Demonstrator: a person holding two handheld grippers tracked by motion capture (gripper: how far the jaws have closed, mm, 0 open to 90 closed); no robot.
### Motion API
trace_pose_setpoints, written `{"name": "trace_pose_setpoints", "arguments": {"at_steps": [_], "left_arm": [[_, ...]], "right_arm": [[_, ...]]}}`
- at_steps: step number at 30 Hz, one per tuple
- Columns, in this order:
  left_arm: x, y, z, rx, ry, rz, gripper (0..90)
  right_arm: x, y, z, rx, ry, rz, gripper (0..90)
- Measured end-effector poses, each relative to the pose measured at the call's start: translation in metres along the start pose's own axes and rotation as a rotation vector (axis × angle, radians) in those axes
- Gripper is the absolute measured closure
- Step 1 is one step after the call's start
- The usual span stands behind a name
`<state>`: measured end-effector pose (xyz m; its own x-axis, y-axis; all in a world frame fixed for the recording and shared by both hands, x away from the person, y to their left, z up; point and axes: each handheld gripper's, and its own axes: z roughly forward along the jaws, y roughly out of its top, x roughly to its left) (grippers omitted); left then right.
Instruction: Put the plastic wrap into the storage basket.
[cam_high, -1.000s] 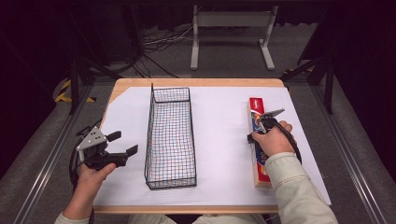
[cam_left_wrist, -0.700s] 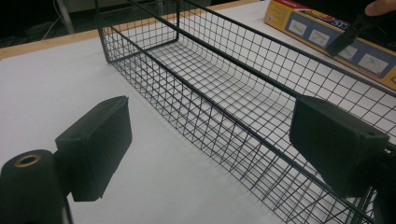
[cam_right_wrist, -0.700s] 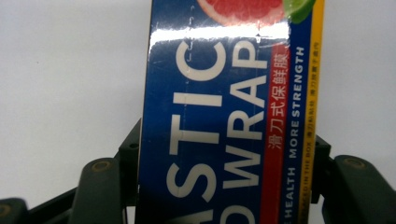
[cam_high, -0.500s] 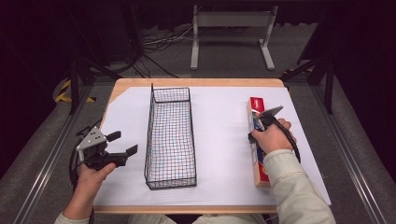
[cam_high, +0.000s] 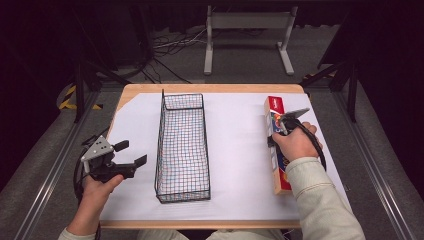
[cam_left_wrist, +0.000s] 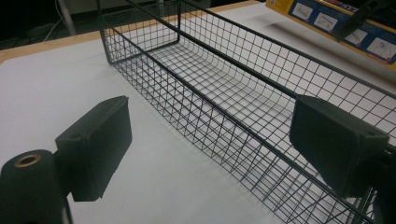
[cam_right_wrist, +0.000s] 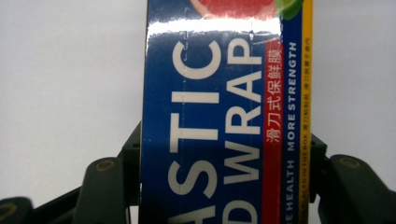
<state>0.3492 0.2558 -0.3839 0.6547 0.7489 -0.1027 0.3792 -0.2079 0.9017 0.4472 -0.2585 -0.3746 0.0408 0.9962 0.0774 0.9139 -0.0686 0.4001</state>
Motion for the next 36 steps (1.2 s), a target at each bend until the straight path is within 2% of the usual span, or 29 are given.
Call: {"name": "trace_pose_setpoints", "arguments": {"at_steps": [12, 17, 27, 36], "left_arm": [[-0.001, 0.0, 0.001, 0.006, -0.001, 0.004, 13.8], [0.001, 0.0, 0.0, 0.001, 0.005, -0.009, 13.8], [0.001, 0.001, -0.001, 0.001, 0.007, -0.009, 13.8], [0.001, 0.001, -0.001, 0.0, 0.008, -0.008, 13.7]], "right_arm": [[0.003, 0.007, -0.03, -0.049, 0.024, -0.004, 41.1], [0.002, 0.01, -0.04, -0.055, 0.029, 0.005, 41.0], [0.006, 0.015, -0.057, -0.082, 0.05, 0.005, 41.1], [0.015, 0.016, -0.067, -0.156, 0.045, -0.022, 41.0]]}}
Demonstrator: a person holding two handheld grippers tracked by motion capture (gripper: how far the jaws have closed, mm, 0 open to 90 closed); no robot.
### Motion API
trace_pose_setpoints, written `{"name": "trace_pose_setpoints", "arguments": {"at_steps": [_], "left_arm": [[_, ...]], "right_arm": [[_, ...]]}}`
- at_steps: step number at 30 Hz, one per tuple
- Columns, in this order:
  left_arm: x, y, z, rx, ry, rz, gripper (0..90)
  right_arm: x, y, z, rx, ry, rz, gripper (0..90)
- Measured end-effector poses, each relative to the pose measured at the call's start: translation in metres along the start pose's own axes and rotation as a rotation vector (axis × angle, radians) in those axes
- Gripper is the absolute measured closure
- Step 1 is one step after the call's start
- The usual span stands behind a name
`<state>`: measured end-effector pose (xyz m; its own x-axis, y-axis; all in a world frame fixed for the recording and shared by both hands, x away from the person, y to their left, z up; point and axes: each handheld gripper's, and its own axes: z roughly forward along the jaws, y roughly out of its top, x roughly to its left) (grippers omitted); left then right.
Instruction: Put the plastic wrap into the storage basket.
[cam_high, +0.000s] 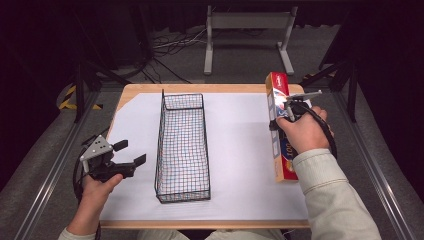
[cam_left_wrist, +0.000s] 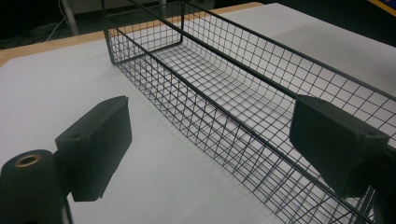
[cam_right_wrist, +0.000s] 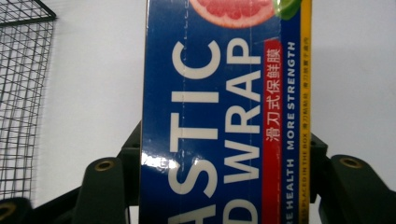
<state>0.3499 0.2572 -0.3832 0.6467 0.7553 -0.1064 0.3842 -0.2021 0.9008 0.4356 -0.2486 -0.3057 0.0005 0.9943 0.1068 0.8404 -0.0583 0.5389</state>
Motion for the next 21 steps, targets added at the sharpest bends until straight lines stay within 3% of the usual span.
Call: {"name": "trace_pose_setpoints", "arguments": {"at_steps": [6, 14, 21], "left_arm": [[0.0, 0.0, 0.0, -0.001, 0.0, -0.003, 13.8], [0.0, 0.0, 0.0, -0.004, 0.001, -0.005, 13.7], [0.001, 0.0, -0.001, -0.008, 0.001, -0.001, 13.7]], "right_arm": [[0.011, 0.001, -0.002, -0.027, -0.002, -0.021, 41.0], [0.032, 0.006, -0.007, -0.048, 0.028, -0.029, 40.8], [0.053, 0.015, -0.006, -0.04, 0.077, 0.0, 40.7]]}}
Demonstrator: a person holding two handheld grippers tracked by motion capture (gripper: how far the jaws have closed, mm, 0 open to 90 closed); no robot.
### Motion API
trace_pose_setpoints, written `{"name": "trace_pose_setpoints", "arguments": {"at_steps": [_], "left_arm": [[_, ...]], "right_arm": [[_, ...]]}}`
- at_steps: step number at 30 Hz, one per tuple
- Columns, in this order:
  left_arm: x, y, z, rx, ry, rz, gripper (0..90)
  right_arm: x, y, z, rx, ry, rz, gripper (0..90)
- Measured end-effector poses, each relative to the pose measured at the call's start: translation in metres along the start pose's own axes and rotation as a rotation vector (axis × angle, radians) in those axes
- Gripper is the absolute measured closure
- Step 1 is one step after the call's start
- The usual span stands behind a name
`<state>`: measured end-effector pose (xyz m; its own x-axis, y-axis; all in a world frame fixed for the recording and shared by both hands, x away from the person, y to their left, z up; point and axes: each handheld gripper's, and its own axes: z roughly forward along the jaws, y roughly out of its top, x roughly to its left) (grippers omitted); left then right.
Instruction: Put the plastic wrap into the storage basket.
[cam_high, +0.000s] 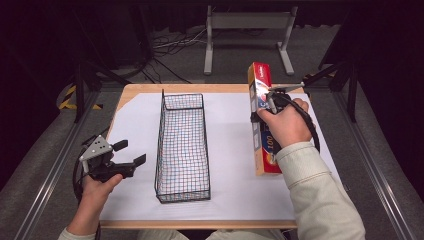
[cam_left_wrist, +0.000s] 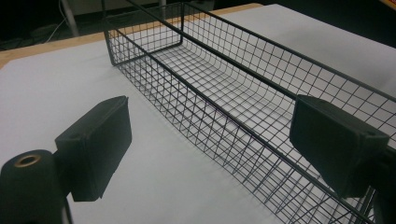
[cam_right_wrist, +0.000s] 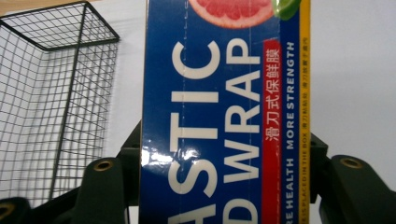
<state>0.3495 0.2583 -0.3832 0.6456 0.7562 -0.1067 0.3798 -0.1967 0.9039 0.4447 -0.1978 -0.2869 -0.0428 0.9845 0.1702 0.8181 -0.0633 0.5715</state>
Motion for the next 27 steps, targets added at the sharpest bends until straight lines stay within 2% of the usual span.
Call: {"name": "trace_pose_setpoints", "arguments": {"at_steps": [3, 6, 13, 18, 27], "left_arm": [[0.0, 0.0, 0.0, 0.001, -0.001, -0.008, 13.7], [0.0, 0.0, 0.0, 0.0, -0.001, 0.001, 13.7], [0.0, 0.0, -0.001, -0.002, -0.004, -0.008, 13.7], [0.001, -0.001, -0.003, -0.016, -0.003, -0.01, 13.7], [0.001, -0.002, -0.002, -0.018, -0.005, -0.008, 13.7]], "right_arm": [[0.011, 0.003, -0.001, -0.002, 0.0, -0.019, 40.7], [0.023, 0.005, -0.002, -0.004, 0.018, -0.037, 40.7], [0.052, 0.01, -0.001, -0.002, 0.047, -0.069, 40.7], [0.068, 0.012, 0.0, 0.0, 0.079, -0.079, 40.7], [0.092, 0.012, 0.004, 0.014, 0.104, -0.109, 40.6]]}}
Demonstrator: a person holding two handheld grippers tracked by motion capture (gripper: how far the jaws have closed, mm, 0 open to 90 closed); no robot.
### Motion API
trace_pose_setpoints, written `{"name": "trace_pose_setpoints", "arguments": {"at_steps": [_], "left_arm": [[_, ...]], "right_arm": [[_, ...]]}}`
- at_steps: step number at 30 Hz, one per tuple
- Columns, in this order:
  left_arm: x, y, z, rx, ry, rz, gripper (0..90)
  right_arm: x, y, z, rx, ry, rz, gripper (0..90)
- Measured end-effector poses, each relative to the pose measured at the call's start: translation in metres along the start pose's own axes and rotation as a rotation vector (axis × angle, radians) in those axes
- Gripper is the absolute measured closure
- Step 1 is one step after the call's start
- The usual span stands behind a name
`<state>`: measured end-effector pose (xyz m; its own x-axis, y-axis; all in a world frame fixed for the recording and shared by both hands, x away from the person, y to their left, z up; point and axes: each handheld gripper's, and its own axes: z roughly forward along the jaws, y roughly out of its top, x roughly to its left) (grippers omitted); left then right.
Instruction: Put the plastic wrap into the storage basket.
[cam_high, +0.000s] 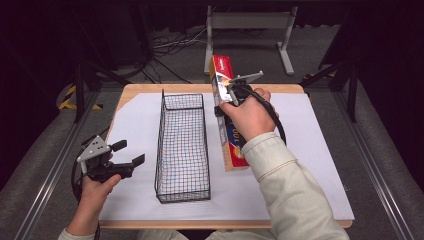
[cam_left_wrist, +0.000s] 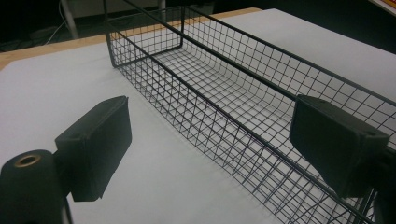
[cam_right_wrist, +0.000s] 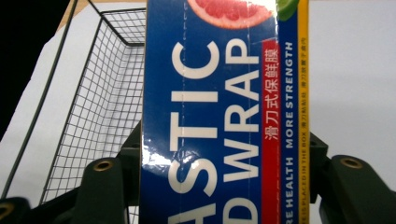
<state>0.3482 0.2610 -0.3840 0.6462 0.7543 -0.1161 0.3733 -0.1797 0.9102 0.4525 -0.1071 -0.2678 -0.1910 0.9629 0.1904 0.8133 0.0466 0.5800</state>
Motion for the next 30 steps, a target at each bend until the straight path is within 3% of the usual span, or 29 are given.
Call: {"name": "trace_pose_setpoints", "arguments": {"at_steps": [12, 17, 25, 30], "left_arm": [[0.0, 0.001, -0.003, -0.01, 0.0, -0.001, 13.8], [0.001, 0.001, -0.005, -0.036, 0.009, -0.013, 14.0], [0.002, 0.005, -0.002, -0.054, 0.028, -0.006, 14.2], [0.003, 0.007, 0.001, -0.06, 0.024, -0.011, 14.2]], "right_arm": [[0.032, 0.001, 0.013, 0.024, 0.035, -0.003, 40.6], [0.044, 0.002, 0.015, 0.034, 0.04, -0.004, 40.5], [0.052, 0.003, 0.024, 0.03, 0.064, 0.019, 40.5], [0.057, 0.0, 0.031, 0.025, 0.051, 0.035, 40.6]]}}
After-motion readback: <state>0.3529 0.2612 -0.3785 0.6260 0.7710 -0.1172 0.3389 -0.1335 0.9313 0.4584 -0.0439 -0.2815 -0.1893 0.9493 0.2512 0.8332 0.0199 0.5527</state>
